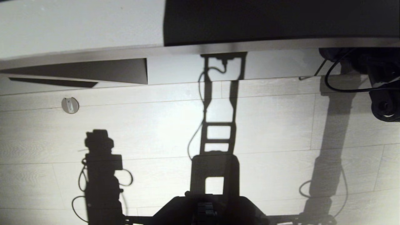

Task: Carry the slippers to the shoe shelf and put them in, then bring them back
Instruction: Pick up the slippers in the shoe cabinet

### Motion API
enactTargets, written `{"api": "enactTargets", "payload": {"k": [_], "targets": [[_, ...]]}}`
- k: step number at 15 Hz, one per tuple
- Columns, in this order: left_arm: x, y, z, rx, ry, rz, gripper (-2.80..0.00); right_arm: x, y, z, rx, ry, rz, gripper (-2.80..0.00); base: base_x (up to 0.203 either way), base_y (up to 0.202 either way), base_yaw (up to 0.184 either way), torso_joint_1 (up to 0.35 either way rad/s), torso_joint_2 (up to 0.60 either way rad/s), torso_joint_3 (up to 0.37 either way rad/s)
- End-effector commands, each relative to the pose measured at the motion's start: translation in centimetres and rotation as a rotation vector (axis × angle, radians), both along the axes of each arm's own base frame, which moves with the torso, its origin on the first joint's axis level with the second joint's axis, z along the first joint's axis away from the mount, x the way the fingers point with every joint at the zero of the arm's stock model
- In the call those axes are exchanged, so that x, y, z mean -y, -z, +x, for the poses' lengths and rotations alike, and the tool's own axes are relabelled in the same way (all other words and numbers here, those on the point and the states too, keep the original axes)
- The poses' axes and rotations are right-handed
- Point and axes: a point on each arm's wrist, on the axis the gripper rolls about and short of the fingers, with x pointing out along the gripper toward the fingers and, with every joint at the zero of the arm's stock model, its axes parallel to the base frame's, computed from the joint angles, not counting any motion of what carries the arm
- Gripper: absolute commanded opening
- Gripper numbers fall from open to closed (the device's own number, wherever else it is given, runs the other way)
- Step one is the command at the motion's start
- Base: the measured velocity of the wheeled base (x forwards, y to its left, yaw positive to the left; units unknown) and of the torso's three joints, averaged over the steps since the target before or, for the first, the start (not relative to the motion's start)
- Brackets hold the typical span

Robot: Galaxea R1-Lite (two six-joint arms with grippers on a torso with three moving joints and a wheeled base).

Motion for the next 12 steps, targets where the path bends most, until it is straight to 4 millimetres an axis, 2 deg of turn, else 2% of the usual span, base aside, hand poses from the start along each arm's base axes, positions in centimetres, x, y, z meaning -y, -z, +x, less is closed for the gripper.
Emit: {"api": "enactTargets", "payload": {"k": [1,6,10,12], "targets": [[0.0,0.0,0.0,0.0,0.0,0.0,-2.8,-0.2,-0.8,-1.0,0.029,-0.003,-0.003,-2.8,0.0,0.0,0.0,0.0,0.0,0.0],[0.0,0.0,0.0,0.0,0.0,0.0,-2.8,-0.9,-1.2,-2.9,0.018,-0.021,0.001,-2.8,0.0,0.0,0.0,0.0,0.0,0.0],[0.0,0.0,0.0,0.0,0.0,0.0,-2.8,-1.6,-0.6,-4.7,-0.013,-0.04,0.007,-2.8,0.0,0.0,0.0,0.0,0.0,0.0],[0.0,0.0,0.0,0.0,0.0,0.0,-2.8,-1.9,1.3,-5.5,-0.089,-0.047,0.011,-2.8,0.0,0.0,0.0,0.0,0.0,0.0]]}}
